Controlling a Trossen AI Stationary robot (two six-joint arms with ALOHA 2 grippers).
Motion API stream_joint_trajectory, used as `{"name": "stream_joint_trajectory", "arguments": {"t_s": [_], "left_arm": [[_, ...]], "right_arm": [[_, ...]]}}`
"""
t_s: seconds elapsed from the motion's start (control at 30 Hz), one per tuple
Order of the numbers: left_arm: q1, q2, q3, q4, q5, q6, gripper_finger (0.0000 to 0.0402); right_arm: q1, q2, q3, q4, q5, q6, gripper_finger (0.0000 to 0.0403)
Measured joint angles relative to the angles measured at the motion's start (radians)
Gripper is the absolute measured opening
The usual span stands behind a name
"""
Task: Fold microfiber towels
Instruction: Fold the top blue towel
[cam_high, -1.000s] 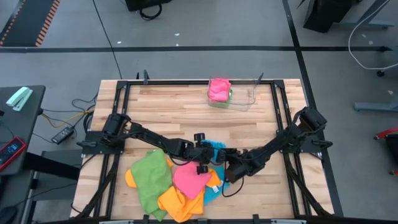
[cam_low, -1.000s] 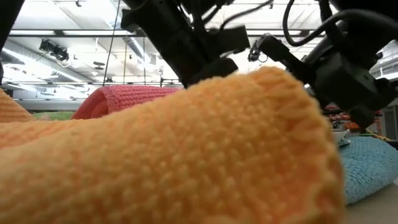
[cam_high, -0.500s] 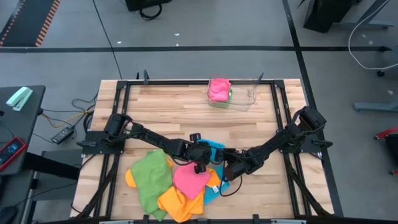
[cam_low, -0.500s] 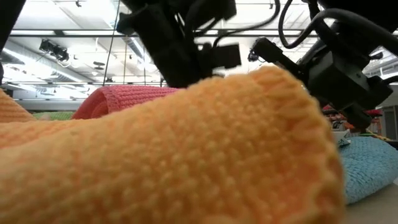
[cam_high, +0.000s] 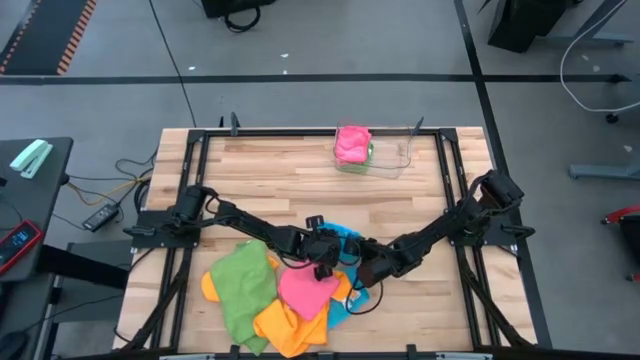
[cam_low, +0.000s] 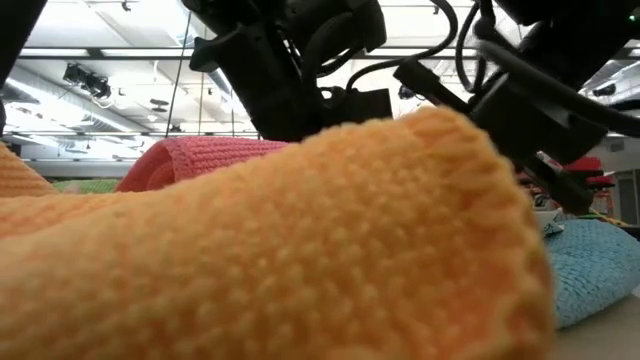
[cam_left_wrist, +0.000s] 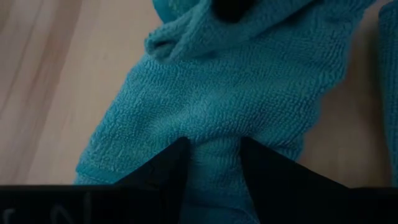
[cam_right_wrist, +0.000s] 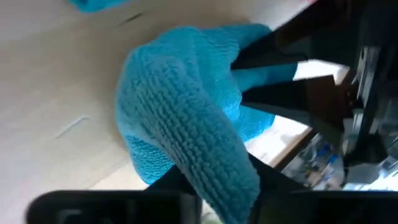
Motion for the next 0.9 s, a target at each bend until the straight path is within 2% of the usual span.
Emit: {"name": "stream_joint_trajectory", "arguments": {"t_s": [0.23, 0.4, 0.57, 0.77, 0.9], "left_arm": [[0.000, 0.001, -0.001, -0.004, 0.002, 0.001, 0.0162], [0.000, 0.002, -0.001, -0.005, 0.003, 0.003, 0.0162], [0.000, 0.002, -0.001, -0.008, 0.004, 0.003, 0.0162], [-0.001, 0.003, -0.001, -0.009, 0.005, 0.000, 0.0162], [-0.003, 0.003, -0.001, -0.009, 0.004, 0.000, 0.0162]], "right_arm": [[-0.002, 0.000, 0.000, 0.016, -0.017, 0.183, 0.0145], [-0.002, -0.012, 0.000, 0.019, -0.019, 0.314, 0.0178], [-0.004, -0.064, 0.000, 0.008, -0.019, 0.414, 0.0186], [-0.012, -0.078, 0.000, -0.017, -0.109, 0.553, 0.0186], [-0.012, -0.078, 0.000, -0.070, -0.090, 0.666, 0.0186]]}}
